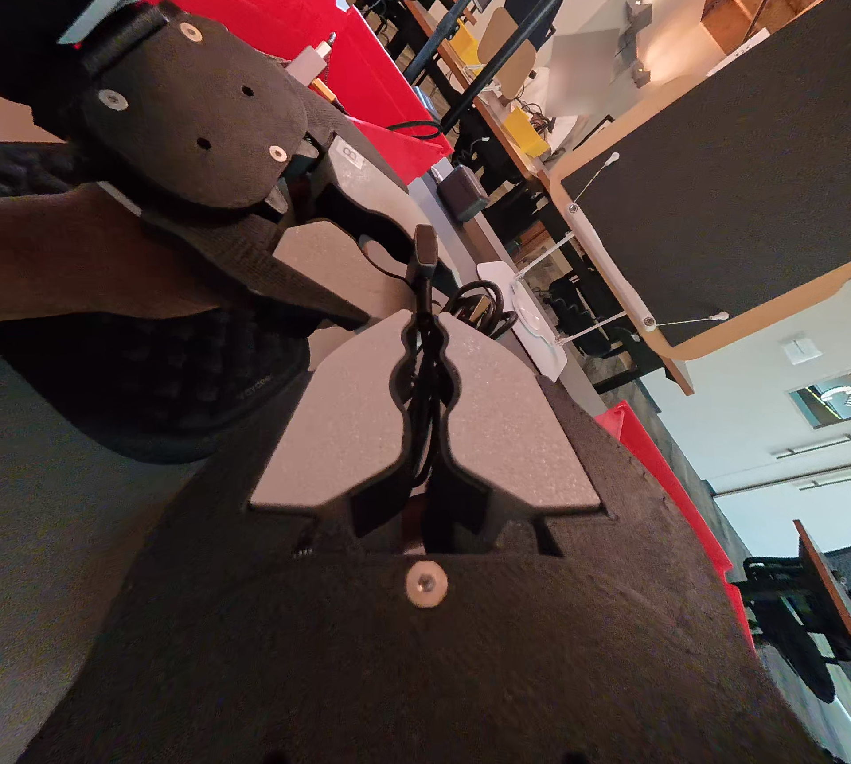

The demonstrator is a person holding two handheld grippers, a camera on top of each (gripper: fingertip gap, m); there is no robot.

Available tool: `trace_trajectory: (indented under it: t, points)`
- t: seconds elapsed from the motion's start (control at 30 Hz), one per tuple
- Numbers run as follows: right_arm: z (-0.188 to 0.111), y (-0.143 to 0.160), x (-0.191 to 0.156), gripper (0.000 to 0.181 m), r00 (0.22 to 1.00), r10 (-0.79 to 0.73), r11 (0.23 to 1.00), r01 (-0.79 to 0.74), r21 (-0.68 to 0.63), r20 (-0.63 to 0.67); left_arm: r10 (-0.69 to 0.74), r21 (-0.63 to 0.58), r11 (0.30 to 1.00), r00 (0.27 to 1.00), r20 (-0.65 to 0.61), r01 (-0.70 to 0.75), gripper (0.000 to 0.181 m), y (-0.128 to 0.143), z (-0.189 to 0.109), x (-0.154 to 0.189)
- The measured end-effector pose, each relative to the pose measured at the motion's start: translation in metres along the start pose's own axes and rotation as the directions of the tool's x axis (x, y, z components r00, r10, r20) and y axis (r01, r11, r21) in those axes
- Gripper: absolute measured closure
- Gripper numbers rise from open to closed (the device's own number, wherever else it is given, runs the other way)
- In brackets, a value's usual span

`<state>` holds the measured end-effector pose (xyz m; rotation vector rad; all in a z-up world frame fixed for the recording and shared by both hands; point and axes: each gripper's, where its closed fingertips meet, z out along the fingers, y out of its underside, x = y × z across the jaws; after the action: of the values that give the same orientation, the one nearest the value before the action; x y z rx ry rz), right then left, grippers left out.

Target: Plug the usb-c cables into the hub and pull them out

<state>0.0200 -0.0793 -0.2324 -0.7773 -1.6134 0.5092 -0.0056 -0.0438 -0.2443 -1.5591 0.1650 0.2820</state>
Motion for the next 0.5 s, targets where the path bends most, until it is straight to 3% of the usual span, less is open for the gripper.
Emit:
trace_trajectory:
  t: [0.2,0.4,0.5]
  points:
    - [0.002,0.006,0.000,0.177,0.998,0.022,1.000,-0.022,-0.007,0.050,-0.069,-0.010,0.998,0.996,-0.054,0.068,0.162,0.005,0.004,0.003]
    - [-0.007,0.026,0.002,0.177,0.994,0.015,0.998,-0.009,-0.061,0.106,0.035,-0.086,0.995,0.996,-0.082,-0.042,0.163,0.015,0.013,0.017]
    - [-0.007,0.028,0.000,0.177,0.987,0.090,0.995,-0.083,-0.059,0.132,0.004,-0.091,0.996,0.995,-0.099,-0.013,0.163,0.016,0.014,0.020]
